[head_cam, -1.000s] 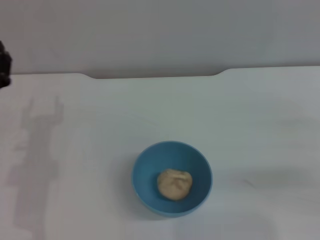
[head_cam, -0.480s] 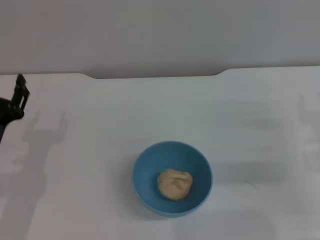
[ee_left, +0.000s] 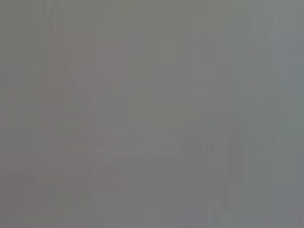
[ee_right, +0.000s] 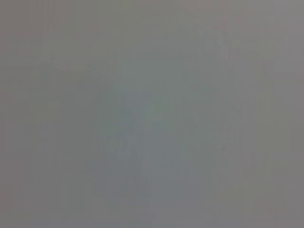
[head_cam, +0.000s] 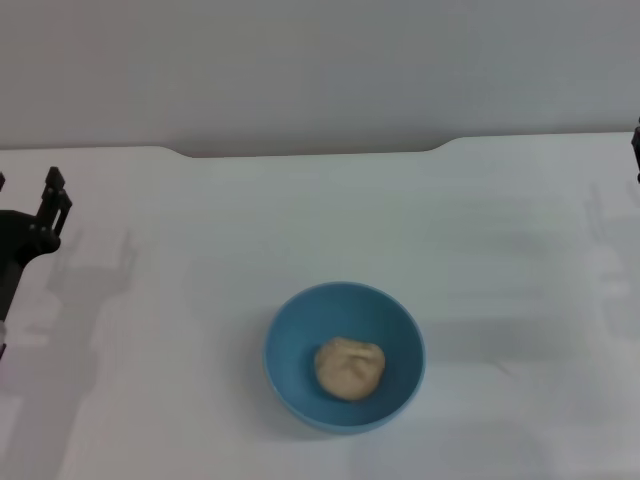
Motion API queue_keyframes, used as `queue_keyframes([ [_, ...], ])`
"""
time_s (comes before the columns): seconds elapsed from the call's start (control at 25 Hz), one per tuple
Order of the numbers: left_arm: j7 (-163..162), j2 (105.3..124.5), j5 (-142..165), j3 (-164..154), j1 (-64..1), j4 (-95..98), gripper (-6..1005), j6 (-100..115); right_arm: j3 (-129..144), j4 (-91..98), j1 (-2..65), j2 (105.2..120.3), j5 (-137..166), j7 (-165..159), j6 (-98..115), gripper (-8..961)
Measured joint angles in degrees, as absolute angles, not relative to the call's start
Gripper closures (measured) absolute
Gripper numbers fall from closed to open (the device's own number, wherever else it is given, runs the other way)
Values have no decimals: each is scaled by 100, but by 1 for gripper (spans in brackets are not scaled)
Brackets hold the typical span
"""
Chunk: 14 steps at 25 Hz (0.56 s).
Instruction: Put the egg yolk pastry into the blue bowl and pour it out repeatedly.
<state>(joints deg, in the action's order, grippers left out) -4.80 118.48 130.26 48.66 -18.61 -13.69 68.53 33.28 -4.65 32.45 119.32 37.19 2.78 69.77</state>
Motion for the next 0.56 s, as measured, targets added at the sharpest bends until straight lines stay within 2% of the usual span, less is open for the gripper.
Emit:
queue_keyframes([
  [0.56, -486, 11839, 13011, 4870, -1898, -1494, 352, 6730, 3357, -481, 3256, 11926, 3841, 247, 6833, 495],
])
